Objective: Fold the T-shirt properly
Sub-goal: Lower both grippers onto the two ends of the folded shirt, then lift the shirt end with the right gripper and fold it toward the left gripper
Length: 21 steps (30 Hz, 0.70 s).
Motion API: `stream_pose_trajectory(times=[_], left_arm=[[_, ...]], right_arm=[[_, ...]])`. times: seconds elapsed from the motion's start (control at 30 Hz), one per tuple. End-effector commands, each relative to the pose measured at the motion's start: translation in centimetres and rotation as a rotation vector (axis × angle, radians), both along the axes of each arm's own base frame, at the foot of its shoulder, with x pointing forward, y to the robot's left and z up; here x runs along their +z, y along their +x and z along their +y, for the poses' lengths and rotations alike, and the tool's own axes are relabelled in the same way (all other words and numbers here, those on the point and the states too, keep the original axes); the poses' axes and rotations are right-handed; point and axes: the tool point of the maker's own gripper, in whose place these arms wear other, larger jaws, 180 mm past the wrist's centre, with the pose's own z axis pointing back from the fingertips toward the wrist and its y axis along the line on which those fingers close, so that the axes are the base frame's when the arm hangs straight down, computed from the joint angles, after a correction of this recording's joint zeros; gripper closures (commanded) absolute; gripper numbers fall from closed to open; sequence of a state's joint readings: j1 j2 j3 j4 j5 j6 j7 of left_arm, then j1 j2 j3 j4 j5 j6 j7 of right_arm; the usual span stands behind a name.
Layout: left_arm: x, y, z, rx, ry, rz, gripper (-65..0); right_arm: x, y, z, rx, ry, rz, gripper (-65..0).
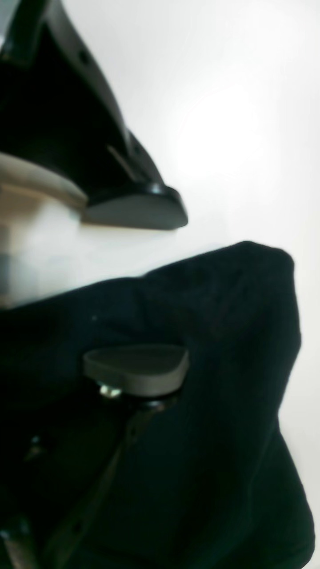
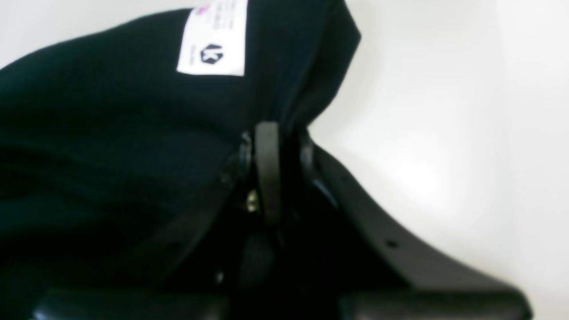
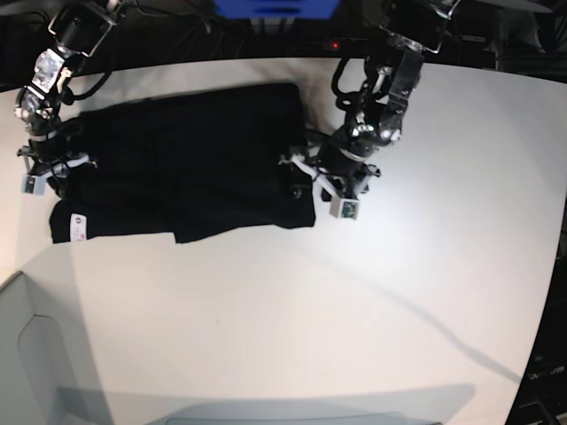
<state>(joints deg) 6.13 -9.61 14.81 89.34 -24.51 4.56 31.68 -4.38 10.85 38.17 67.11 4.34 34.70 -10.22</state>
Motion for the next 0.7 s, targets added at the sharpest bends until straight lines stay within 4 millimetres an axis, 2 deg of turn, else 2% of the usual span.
stream_pose_trajectory(times=[0.0, 0.1, 0.2, 0.47, 0.6, 0.67], left_arm=[[0.5, 0.4, 0.1, 0.008, 0.001, -0.009, -39.8], [0.5, 0.4, 0.1, 0.008, 0.001, -0.009, -39.8], [0.5, 0.4, 0.1, 0.008, 0.001, -0.009, -39.8], [0.4, 0.4, 0.2, 0.007, 0.003, -0.007, -39.8], [0.3, 0.3, 0.4, 0.005, 0.008, -0.004, -39.8], [0.3, 0.3, 0.4, 0.005, 0.009, -0.004, -39.8]], right_arm=[[-2.2, -2.3, 0.3, 0.036, -0.026, 0.157, 0.0], [1.0, -0.5, 1.2, 0.055, -0.034, 0.048, 0.0], [5.1, 0.2, 2.5, 0.111, -0.049, -0.071, 0.0], [12.5, 1.7, 7.4, 0.129, -0.084, -0.287, 0.0], [15.6, 2.2, 11.6, 0.188, -0.079, -0.358, 0.0], [16.2, 2.0, 14.1, 0.246, -0.074, -0.346, 0.0]])
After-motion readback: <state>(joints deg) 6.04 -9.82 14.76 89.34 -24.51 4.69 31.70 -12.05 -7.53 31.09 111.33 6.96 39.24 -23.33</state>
